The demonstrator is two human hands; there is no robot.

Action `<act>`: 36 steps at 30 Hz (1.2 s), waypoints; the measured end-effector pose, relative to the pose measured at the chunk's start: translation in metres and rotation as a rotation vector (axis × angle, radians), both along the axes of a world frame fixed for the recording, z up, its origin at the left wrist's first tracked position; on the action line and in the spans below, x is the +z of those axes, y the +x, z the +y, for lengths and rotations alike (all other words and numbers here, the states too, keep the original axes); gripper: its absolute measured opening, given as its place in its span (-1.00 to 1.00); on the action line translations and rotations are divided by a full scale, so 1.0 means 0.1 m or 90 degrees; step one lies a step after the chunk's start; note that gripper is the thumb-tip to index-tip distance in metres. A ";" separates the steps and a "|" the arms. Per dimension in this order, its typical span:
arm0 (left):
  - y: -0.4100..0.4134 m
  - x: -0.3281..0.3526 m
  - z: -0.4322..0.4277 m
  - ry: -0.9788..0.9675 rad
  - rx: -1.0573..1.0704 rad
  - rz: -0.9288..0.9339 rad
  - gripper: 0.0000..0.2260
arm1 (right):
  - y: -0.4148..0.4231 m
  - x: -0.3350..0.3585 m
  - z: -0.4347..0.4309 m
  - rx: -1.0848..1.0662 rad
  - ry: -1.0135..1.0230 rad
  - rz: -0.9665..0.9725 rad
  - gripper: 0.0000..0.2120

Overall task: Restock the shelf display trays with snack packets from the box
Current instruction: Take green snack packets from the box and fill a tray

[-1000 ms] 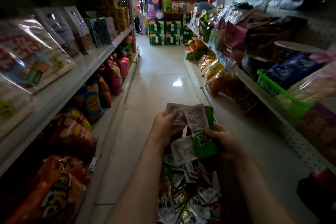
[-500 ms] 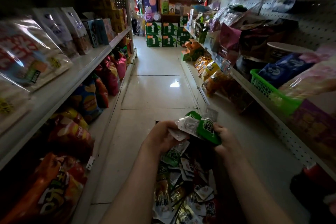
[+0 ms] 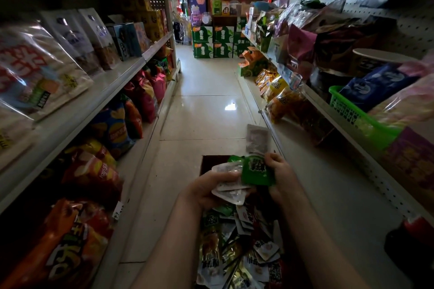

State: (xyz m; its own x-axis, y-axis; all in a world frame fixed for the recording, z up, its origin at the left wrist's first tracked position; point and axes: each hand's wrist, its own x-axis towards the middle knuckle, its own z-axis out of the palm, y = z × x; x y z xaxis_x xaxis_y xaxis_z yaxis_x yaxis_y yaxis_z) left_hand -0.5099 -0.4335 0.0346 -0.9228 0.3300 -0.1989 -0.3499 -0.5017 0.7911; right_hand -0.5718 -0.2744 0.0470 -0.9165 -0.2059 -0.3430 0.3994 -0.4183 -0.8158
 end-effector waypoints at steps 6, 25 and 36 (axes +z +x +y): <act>-0.16 -0.13 0.00 0.068 0.253 -0.094 -0.78 | -0.06 -0.28 0.00 -0.001 -0.086 -0.086 -0.71; -0.29 -0.53 -0.10 -0.167 0.377 -0.149 -0.71 | -0.23 -0.59 -0.60 0.238 0.338 0.139 -0.79; -0.15 -1.02 -0.36 -0.513 0.564 -0.107 -0.89 | -0.41 -2.10 -0.66 0.605 1.064 0.469 -0.24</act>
State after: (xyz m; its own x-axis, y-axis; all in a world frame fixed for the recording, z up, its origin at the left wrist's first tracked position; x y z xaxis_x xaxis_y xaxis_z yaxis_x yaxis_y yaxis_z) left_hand -0.5244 -0.4692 -0.0669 -0.7088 -0.6780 -0.1948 -0.2625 -0.0029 0.9649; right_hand -0.6124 -0.3408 -0.1627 -0.7588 -0.5437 -0.3586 -0.5151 0.8379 -0.1803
